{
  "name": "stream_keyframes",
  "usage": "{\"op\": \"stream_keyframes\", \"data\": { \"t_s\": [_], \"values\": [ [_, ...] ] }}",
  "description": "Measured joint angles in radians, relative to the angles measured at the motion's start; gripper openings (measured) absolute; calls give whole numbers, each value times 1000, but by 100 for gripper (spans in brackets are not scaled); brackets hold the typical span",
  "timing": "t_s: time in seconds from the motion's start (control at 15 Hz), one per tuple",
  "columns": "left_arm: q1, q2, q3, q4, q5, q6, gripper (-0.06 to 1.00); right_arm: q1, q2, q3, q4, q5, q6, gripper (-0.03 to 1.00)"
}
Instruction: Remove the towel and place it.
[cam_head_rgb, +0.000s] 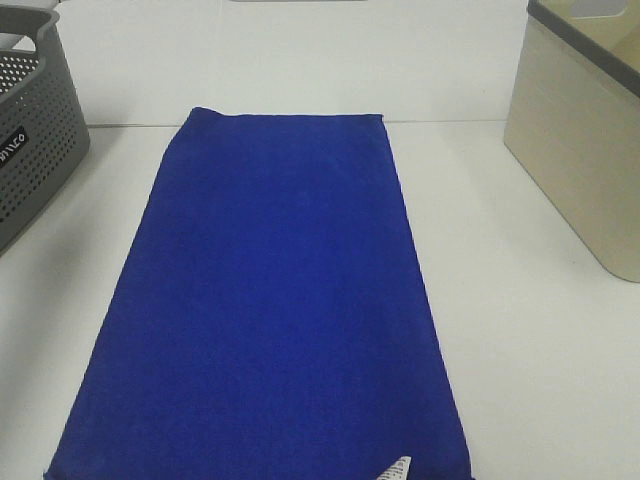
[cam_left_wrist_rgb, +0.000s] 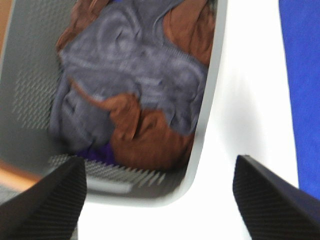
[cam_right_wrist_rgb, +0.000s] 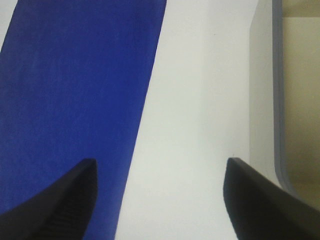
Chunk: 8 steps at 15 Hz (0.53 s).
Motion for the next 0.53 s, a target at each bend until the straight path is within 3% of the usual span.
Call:
{"op": "stream_keyframes", "data": {
  "t_s": [0.2,0.53],
  "values": [
    [0,-305,237,23,4,-33,76,0,-324,256,1,0,-1,70],
    [0,-727,570,13,-13,-38,76,0,-710,524,-1,2,-7,70]
  ]
}}
